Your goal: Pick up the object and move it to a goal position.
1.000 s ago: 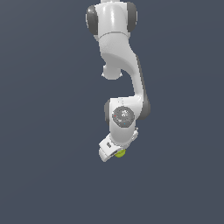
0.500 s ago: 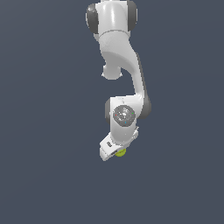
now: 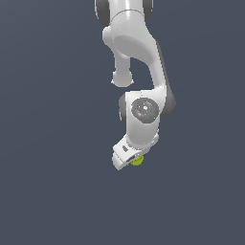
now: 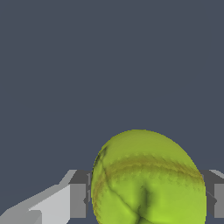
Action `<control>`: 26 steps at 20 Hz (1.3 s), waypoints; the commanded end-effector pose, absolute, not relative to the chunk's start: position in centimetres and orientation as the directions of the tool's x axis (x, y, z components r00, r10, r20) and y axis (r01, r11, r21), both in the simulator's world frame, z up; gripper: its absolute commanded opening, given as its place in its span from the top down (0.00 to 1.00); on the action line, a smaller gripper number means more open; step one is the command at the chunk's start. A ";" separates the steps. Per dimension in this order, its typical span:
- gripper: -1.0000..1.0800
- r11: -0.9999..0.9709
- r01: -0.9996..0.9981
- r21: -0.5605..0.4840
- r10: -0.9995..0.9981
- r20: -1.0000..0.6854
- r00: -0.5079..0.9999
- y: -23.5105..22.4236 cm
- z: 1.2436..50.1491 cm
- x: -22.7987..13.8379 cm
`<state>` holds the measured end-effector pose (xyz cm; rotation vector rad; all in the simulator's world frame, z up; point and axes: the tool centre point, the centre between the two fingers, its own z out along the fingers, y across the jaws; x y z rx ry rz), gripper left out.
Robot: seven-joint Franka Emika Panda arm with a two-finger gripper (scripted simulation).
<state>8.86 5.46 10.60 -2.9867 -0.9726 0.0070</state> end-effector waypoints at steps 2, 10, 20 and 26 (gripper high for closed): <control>1.00 -0.808 0.589 0.000 0.589 -0.001 0.808 6.6 14.4 8.6; 1.00 -0.807 0.590 0.000 0.590 -0.001 0.807 9.3 23.4 8.0; 1.00 -0.807 0.590 0.000 0.590 -0.001 0.807 12.4 34.0 7.4; 1.00 -0.808 0.590 0.000 0.590 0.000 0.808 14.0 39.4 7.2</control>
